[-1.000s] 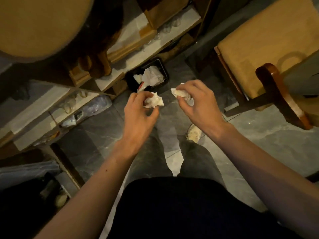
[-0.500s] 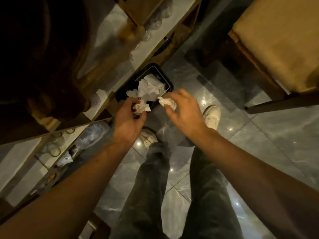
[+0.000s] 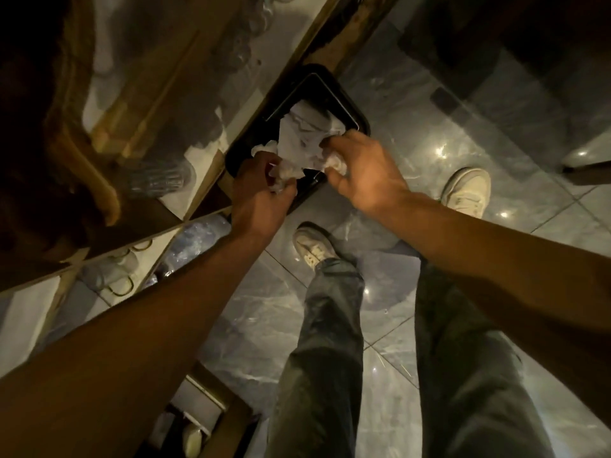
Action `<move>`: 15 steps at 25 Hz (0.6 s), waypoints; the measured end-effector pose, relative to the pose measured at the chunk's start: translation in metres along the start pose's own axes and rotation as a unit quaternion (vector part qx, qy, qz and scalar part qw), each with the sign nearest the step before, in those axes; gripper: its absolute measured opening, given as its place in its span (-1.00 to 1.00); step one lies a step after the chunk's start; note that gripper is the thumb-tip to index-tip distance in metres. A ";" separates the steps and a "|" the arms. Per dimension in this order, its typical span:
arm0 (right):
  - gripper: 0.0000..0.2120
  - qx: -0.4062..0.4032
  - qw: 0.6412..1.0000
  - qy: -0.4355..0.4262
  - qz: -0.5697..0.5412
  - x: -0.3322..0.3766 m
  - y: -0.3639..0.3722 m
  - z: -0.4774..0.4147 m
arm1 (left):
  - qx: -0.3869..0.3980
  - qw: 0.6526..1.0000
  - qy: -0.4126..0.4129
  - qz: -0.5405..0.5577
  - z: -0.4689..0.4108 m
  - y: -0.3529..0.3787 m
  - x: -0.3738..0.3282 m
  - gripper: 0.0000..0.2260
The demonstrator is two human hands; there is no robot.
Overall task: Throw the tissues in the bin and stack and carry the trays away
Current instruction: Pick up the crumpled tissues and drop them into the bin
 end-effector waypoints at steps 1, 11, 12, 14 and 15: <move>-0.62 0.007 1.000 0.001 0.010 -0.001 0.007 -0.006 | 0.012 0.999 -0.027 0.017 -0.007 0.004 0.008 -0.73; -0.51 0.050 0.997 -0.005 0.061 -0.013 0.044 -0.053 | 0.002 0.992 -0.119 0.047 -0.042 0.040 0.057 -0.78; -0.50 0.054 0.996 -0.004 0.066 -0.017 0.045 -0.054 | 0.006 0.991 -0.127 0.042 -0.044 0.042 0.060 -0.75; -0.49 0.056 0.996 -0.003 0.071 -0.021 0.046 -0.056 | 0.009 0.989 -0.140 0.039 -0.047 0.042 0.066 -0.69; -0.49 0.056 0.996 -0.002 0.068 -0.022 0.047 -0.057 | 0.008 0.989 -0.141 0.040 -0.047 0.042 0.067 -0.68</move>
Point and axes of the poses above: each hand's wrist, its own z-axis away from the middle knuckle, its own y-axis out of the palm, x = y × z, the point moved 8 cm from there along -z, towards the middle knuckle, and after that the axes turned 7 degrees about z, right-handed, at the moved point
